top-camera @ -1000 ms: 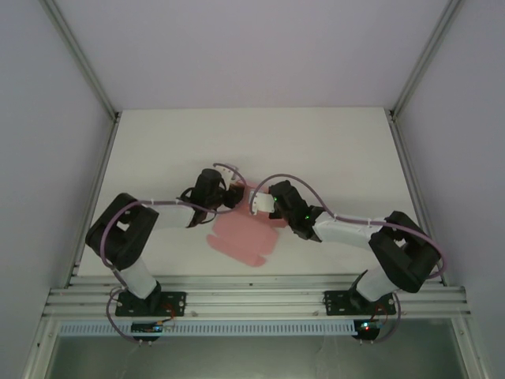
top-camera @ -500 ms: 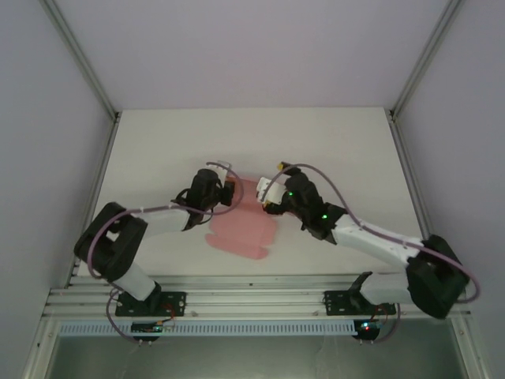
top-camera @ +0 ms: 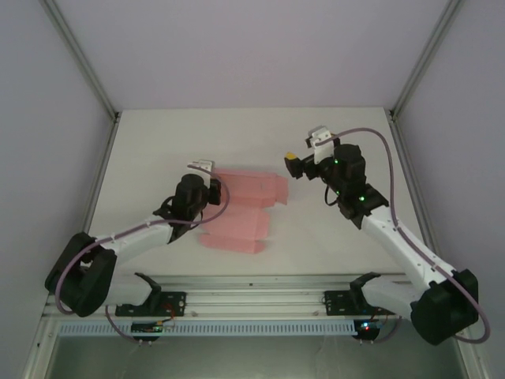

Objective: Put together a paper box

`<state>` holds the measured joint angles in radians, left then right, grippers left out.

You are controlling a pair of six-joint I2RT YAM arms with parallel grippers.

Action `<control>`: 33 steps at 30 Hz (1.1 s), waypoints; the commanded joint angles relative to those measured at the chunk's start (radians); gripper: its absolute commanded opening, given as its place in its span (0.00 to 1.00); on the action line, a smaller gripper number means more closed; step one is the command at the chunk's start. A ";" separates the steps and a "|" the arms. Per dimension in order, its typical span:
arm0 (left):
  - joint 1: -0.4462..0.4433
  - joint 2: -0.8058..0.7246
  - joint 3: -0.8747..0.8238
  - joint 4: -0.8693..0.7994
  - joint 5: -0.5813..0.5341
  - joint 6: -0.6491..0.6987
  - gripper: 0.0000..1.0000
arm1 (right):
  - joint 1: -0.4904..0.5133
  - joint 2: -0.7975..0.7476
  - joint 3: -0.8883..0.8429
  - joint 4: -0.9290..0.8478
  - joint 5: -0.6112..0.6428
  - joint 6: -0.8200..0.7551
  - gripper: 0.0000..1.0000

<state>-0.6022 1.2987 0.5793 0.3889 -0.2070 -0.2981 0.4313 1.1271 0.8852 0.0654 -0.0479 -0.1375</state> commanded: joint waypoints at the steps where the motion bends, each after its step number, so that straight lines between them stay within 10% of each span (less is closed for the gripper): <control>1: 0.003 -0.030 0.005 -0.019 -0.017 -0.034 0.00 | 0.018 0.069 0.046 -0.115 -0.111 0.027 1.00; 15: 0.006 -0.028 0.023 0.002 -0.006 -0.085 0.00 | 0.146 0.273 0.143 -0.318 -0.255 -0.182 0.96; 22: 0.006 -0.029 0.027 0.030 0.085 -0.073 0.00 | 0.185 0.312 0.134 -0.174 -0.123 -0.166 0.95; 33: 0.011 -0.035 0.021 -0.043 0.007 -0.087 0.00 | 0.165 0.019 -0.011 -0.109 -0.082 -0.112 1.00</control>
<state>-0.5957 1.2953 0.5793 0.3550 -0.1875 -0.3687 0.6174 1.2400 0.9161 -0.1028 -0.1276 -0.2920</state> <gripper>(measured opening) 0.080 0.999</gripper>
